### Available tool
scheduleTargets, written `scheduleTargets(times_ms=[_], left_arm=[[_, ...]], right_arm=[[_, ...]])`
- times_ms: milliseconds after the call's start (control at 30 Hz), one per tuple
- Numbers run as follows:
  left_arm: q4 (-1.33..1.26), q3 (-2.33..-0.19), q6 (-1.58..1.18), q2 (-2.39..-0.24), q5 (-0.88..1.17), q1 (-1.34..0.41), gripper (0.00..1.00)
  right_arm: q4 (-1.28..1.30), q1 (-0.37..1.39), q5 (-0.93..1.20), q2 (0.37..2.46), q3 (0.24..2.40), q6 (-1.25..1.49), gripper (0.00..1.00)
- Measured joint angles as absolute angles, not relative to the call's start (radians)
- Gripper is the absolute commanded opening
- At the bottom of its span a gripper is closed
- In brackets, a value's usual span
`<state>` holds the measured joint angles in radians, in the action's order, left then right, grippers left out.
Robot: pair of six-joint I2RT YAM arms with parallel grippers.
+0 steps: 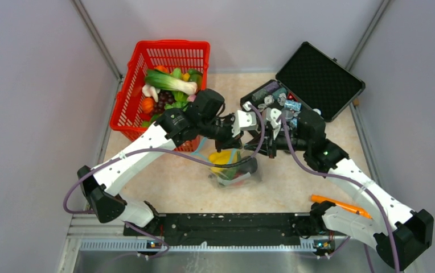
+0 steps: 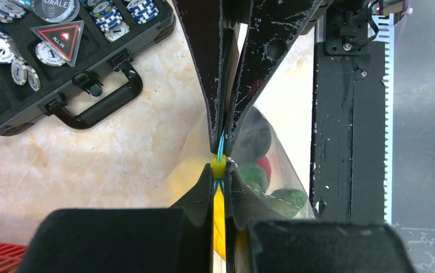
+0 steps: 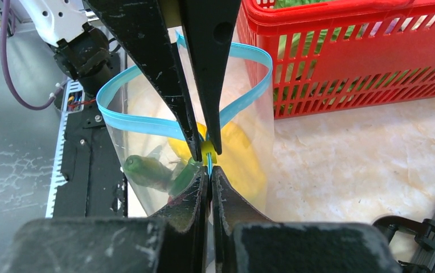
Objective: Place the food in the zip-top bag and seal the zipper
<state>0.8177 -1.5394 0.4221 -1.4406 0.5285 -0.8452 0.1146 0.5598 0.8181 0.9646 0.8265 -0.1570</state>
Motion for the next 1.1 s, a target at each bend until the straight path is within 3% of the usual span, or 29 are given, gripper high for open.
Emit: scheduleTargets(times_ms=[1100], left_arm=[[0.817,-1.445,0.450,-1.332,0.413,-0.845,0.00]], right_arm=[[0.166,0.560,0.703,0.867,0.818,-0.137,0.00]])
